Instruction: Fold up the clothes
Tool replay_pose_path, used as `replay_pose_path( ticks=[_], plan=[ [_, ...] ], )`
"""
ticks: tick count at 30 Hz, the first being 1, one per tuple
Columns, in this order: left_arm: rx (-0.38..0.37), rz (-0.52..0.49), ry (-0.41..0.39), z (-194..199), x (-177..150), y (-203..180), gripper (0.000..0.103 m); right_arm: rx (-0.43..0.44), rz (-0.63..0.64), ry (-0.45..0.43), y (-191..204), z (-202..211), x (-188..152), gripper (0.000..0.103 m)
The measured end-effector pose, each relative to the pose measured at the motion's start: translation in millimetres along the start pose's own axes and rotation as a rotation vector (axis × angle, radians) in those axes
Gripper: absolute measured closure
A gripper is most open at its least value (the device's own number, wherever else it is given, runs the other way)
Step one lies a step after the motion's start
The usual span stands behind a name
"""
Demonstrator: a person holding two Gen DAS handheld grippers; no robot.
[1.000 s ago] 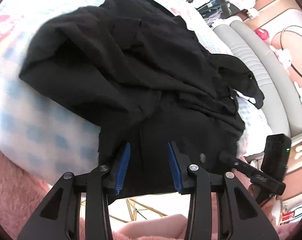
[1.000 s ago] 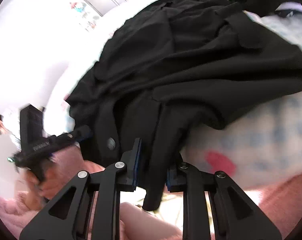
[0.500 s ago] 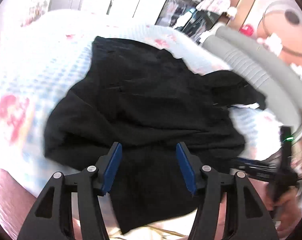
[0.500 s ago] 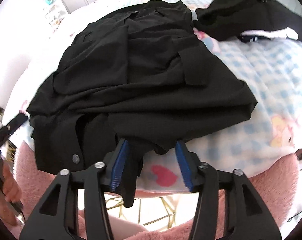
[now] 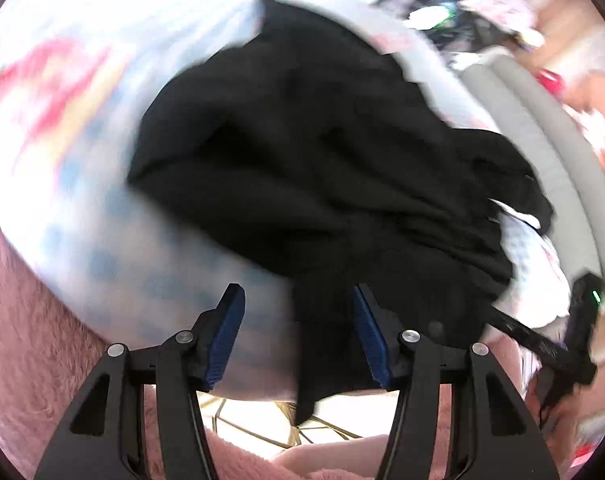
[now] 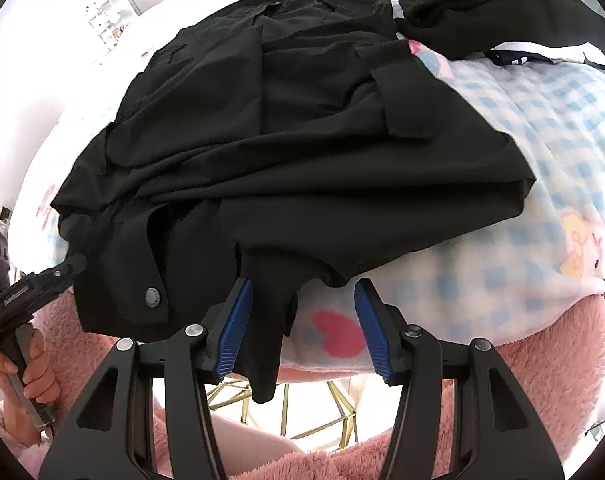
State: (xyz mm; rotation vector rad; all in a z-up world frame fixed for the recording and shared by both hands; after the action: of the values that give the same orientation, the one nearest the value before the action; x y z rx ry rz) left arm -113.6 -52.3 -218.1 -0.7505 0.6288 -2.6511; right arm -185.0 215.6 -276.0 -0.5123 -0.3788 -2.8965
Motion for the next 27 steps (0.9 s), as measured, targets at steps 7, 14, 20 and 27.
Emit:
replay_pose_path(
  ticks=[7, 14, 20, 27],
  plan=[
    [-0.085, -0.172, -0.070, 10, 17, -50, 0.042, -0.052, -0.064, -0.122, -37, 36, 24, 0.042],
    [-0.082, -0.228, 0.038, -34, 12, -77, 0.042, -0.199, -0.130, -0.176, -93, 34, 63, 0.037],
    [-0.029, -0.242, 0.041, -25, 24, -66, 0.042, -0.159, -0.127, -0.019, -111, 4, 71, 0.032],
    [0.044, -0.216, -0.042, -26, 138, -46, 0.042, -0.094, 0.077, -0.147, -76, 47, 171, 0.026]
  ],
)
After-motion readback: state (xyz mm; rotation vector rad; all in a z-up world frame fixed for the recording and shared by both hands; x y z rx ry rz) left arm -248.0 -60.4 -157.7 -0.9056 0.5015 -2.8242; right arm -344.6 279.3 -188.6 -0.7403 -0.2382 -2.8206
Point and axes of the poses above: each gripper's, at about its wrist camera, not at the fingertips, and z roughly against the way its jaws point, y to its left, x to its top, the point moved 4 cm from there along -z, roughly the way its jaws point, and after that the axes turned 2 degrees about y, right-handed, at the moved point
